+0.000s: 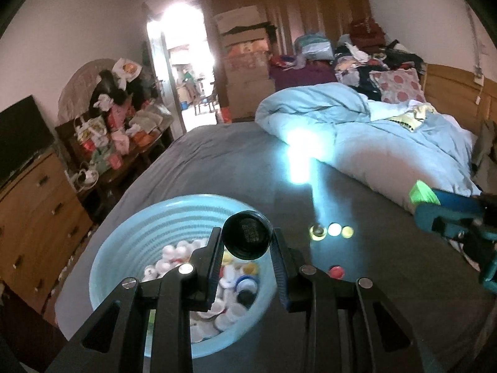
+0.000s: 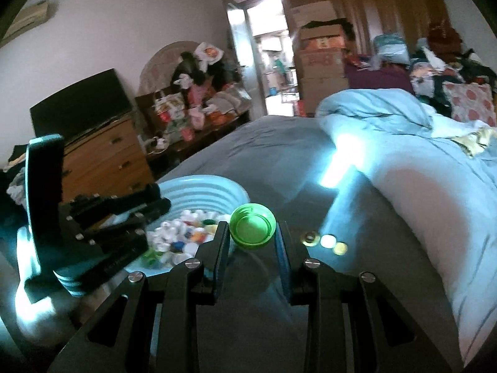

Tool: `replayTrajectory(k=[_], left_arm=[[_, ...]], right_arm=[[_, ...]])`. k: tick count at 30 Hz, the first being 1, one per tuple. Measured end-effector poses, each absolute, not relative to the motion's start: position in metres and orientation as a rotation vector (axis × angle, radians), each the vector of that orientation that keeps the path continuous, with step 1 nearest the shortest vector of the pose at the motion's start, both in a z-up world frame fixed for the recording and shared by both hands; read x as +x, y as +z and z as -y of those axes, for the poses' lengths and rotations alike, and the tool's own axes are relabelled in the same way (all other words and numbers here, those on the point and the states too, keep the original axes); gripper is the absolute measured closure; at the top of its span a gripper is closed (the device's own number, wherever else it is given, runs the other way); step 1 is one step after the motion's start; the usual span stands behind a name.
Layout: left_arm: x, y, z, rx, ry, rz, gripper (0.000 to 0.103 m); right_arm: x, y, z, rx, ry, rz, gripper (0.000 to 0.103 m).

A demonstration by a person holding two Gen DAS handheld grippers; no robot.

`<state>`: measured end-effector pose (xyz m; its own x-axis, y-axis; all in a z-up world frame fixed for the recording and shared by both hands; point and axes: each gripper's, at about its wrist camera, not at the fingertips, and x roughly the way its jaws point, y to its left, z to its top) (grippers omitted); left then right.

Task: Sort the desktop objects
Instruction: 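Carry the black and green caps over the teal basket and open both tools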

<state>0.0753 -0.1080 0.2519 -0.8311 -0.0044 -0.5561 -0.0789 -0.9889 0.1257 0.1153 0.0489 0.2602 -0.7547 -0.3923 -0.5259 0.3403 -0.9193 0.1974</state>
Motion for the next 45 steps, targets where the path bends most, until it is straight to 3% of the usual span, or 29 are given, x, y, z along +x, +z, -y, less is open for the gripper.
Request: replayTrajectory(k=[23,42,44,45], left_arm=[[0.012,0.244,0.289,-1.185,2.98,0.096,0.071],[0.002,0.227,0.298,-1.227,2.951,0.095,0.071],[0.002,0.227,0.297,-1.225,2.963,0.092,0.065],[0.001,0.227,0.297,-1.231,2.97,0.091,0.053]], right_arm=[[0.039,0.288,0.069,0.928,-2.395,0.069,0.077],[0.031,0.277,0.09,0.96,-2.364,0.041,0.077],[0.03,0.276,0.093,0.965,-2.36,0.036,0.077],[0.029,0.276,0.096,0.969,-2.358,0.023,0.075]])
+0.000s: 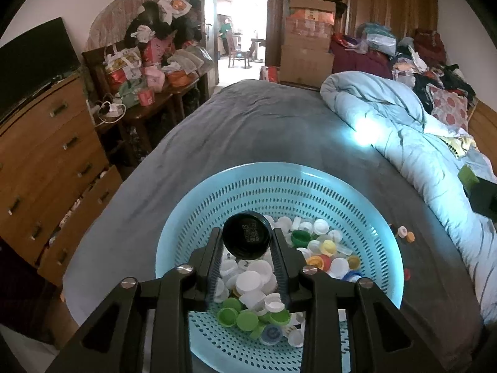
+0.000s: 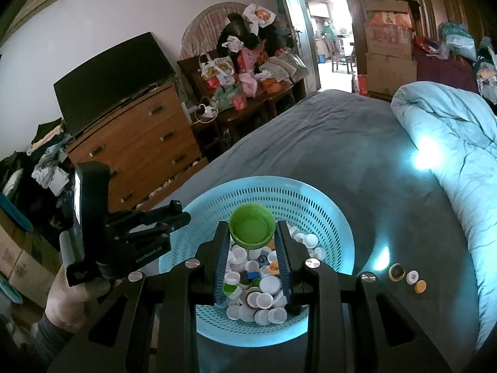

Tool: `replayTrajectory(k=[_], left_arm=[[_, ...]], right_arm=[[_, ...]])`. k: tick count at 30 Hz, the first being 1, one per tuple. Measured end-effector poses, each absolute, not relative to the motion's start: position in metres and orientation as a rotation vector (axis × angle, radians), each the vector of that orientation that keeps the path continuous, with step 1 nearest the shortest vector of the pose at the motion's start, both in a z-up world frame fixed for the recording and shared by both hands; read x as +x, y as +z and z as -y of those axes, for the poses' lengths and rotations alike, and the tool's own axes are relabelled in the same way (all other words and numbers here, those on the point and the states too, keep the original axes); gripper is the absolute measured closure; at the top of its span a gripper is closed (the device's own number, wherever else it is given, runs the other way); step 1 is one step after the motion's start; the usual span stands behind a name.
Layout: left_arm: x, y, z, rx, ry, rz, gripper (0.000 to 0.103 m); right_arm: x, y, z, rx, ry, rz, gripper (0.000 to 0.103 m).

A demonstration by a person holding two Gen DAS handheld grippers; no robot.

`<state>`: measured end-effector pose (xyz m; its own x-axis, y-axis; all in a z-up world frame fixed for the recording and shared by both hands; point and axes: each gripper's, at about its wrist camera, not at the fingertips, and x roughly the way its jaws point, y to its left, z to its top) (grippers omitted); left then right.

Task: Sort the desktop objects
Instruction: 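Carry the black and green caps over the teal basket and open both tools, then move both tools back toward the remaining caps, then grasp a red cap with the left tool while the right tool grasps an orange cap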

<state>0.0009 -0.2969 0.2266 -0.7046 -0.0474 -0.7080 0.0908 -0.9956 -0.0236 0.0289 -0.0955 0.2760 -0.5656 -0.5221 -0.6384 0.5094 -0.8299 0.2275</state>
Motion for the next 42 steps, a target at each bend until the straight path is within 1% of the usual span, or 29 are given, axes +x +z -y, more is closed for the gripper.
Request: replayTrajectory(k=[1,2,3,9,13,16,20,23,26,29,31,33,38,42], left_arm=[[0.001,0.227,0.298,1.16,-2.826,-0.085,0.025],[0.004,0.229,0.298,1.108,-2.81,-0.067,0.009],[0.007,0.23,0.299,1.075,-2.799,-0.05,0.007],[0.016,0.23,0.298,1.063,-2.806,-0.064,0.007],[0.033,0.228,0.278,1.056,-2.878,-0.039,0.007],[0.056,0.222,0.247,1.04,-2.981,0.034,0.007],[0.092,0.209,0.187,1.074,-3.166,0.111,0.007],[0.115,0.189,0.145,1.152,-3.3,0.095,0.007],[0.125,0.156,0.109,1.25,-3.348,0.151,0.007],[0.115,0.118,0.087,1.398,-3.306,0.101,0.007],[0.101,0.095,0.077,1.46,-3.253,0.067,0.007],[0.086,0.079,0.065,1.477,-3.196,0.091,0.007],[0.047,0.064,0.025,1.456,-3.171,0.178,0.007],[0.007,0.057,0.001,1.442,-3.198,0.159,0.007]], right_arm=[[0.029,0.276,0.099,0.974,-2.362,0.006,0.069],[0.031,0.276,0.099,0.96,-2.377,-0.003,0.055],[0.034,0.278,0.098,0.942,-2.388,0.002,0.047],[0.046,0.281,0.066,0.891,-2.394,0.143,0.047],[0.067,0.269,0.031,0.874,-2.434,0.177,0.047],[0.094,0.239,0.0,0.924,-2.485,0.159,0.046],[0.125,0.178,-0.047,1.089,-2.525,0.172,0.045],[0.147,0.128,-0.094,1.253,-2.547,0.26,0.045],[0.163,0.098,-0.135,1.355,-2.57,0.36,0.045],[0.178,0.079,-0.165,1.402,-2.583,0.443,0.045],[0.184,0.072,-0.176,1.401,-2.595,0.455,0.045],[0.186,0.067,-0.182,1.396,-2.593,0.462,0.045],[0.186,0.055,-0.187,1.375,-2.588,0.465,0.045],[0.189,0.04,-0.192,1.378,-2.578,0.483,0.045]])
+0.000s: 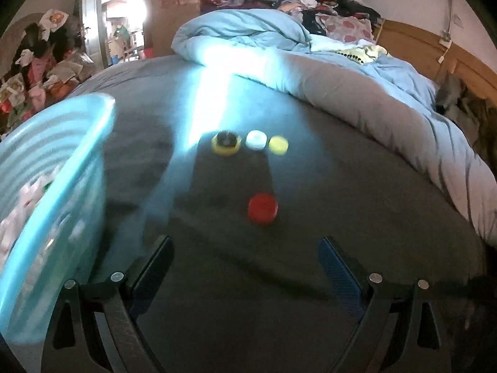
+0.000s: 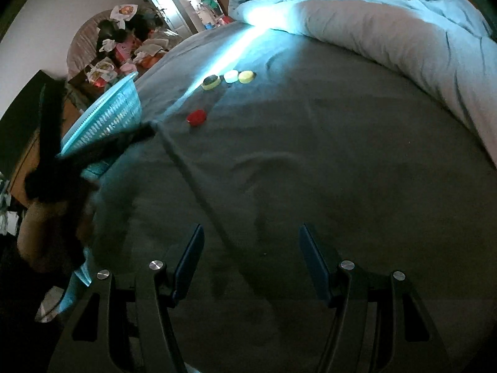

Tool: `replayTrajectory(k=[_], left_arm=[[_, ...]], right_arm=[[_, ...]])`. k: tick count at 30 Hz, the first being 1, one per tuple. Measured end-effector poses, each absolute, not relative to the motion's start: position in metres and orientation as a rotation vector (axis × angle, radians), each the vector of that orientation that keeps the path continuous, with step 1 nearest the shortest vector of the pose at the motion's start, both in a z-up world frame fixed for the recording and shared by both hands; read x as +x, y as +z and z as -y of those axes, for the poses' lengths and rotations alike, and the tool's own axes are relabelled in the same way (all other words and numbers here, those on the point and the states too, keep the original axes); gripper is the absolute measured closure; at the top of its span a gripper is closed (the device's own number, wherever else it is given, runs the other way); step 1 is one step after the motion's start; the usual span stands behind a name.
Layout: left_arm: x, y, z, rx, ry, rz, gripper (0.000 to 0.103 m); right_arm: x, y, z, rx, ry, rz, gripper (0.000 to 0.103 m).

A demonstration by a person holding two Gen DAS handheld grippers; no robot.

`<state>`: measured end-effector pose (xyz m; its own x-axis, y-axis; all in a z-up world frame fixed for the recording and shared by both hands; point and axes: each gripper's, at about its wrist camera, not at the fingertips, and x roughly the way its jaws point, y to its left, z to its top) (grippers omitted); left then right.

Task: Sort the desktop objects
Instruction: 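Grasp a red cap with the left tool while the right tool grasps an orange cap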

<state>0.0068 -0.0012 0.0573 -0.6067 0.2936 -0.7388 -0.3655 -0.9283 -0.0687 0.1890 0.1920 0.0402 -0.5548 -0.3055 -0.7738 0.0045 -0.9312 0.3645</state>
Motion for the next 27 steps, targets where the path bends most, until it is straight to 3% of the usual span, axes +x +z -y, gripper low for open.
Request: replayTrajectory(k=[6,9,11,13,21,27], left_arm=[[-0.033,0.032,-0.02,-1.18,2.5,-0.192,0.011],[-0.043,0.02,-0.026,-1.209,2.486,-0.236,0.029],[-0.044,0.012,-0.024,-1.237,2.469,-0.245,0.06],[-0.04,0.014,-0.024,-1.211,2.479,-0.247,0.072],[-0.042,0.01,-0.007,-1.176,2.516,-0.133,0.072],[-0.044,0.008,-0.007,-1.174,2.507,-0.107,0.072]], right_arm=[[0.19,0.034,-0.206,1.357,-2.601,0.493,0.045],[0.185,0.034,-0.215,1.348,-2.605,0.533,0.045],[0.181,0.036,-0.219,1.333,-2.61,0.549,0.045],[0.174,0.04,-0.219,1.312,-2.612,0.547,0.045],[0.077,0.061,-0.204,1.221,-2.619,0.36,0.045],[-0.023,0.045,-0.173,1.252,-2.571,0.184,0.05]])
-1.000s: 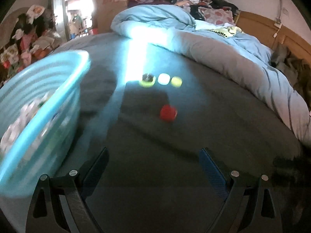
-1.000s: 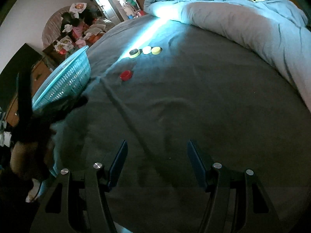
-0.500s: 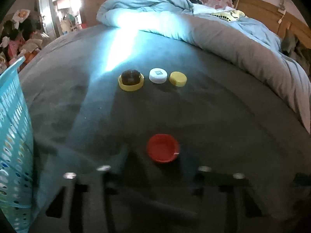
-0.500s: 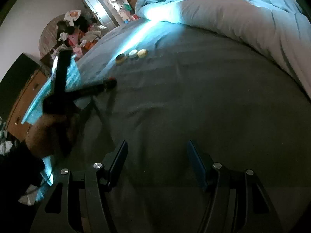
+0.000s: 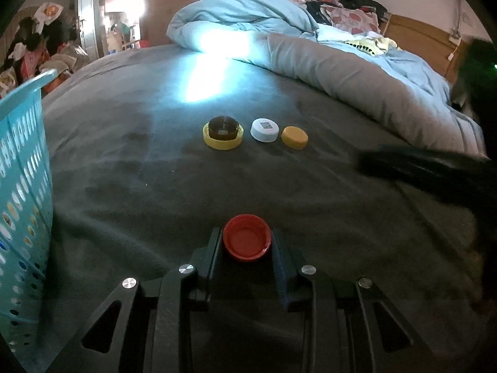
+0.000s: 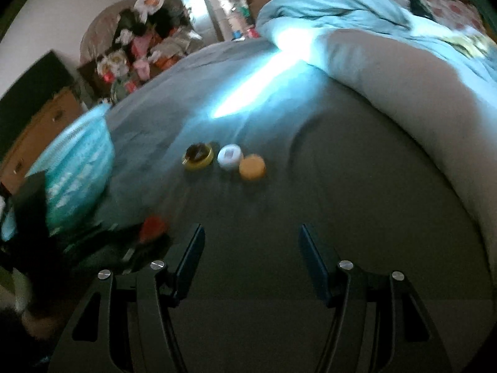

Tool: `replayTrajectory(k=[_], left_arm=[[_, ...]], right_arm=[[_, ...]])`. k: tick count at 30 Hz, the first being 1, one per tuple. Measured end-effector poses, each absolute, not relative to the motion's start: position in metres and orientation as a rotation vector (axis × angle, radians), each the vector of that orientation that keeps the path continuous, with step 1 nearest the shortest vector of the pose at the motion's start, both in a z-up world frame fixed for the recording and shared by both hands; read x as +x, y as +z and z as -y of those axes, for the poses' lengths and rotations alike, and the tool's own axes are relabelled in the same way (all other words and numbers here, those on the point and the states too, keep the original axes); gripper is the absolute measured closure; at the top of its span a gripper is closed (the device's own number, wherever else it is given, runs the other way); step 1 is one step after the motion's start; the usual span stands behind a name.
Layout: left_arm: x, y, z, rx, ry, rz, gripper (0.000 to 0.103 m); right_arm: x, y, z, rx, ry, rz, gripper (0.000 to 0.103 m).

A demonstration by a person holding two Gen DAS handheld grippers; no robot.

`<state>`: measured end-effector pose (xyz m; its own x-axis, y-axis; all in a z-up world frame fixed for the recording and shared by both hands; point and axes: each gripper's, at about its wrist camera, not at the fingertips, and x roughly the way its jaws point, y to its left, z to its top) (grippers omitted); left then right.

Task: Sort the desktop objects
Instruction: 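Grasp a red cap with the left tool while the right tool grasps an orange cap, then carry the red and orange caps over the teal basket and open both tools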

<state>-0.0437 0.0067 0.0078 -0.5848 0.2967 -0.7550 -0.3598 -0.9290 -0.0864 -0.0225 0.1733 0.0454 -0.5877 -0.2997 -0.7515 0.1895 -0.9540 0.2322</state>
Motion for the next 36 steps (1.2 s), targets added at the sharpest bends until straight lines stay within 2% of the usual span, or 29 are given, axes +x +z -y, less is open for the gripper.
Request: replayTrajectory(k=[5,10,13,18,22,26,29,36], left_arm=[[-0.043,0.007,-0.008,-1.174,2.506,-0.104,0.072],[-0.043,0.007,-0.007,-1.178,2.498,-0.083,0.071],[-0.043,0.008,-0.007,-1.178,2.497,-0.083,0.071],[-0.041,0.008,-0.008,-1.182,2.499,-0.09,0.071],[-0.039,0.012,-0.008,-1.184,2.507,-0.102,0.071],[-0.026,0.03,-0.004,-1.171,2.506,-0.06,0.071],[-0.007,0.054,-0.002,-1.134,2.5,-0.028,0.072],[0.041,0.148,0.027,-0.913,2.563,0.012,0.071]], right_arm=[[-0.066,0.031,-0.156,1.29,-2.558,0.123,0.052],[-0.072,0.021,-0.149,1.328,-2.56,0.069,0.054],[-0.066,0.023,-0.152,1.339,-2.592,0.053,0.078],[-0.04,0.032,-0.16,1.318,-2.624,0.092,0.078],[0.001,0.059,-0.176,1.278,-2.652,0.194,0.078],[0.048,0.094,-0.178,1.223,-2.677,0.201,0.078],[0.072,0.119,-0.175,1.179,-2.695,0.213,0.078],[0.1,0.175,-0.15,1.035,-2.711,0.225,0.078]])
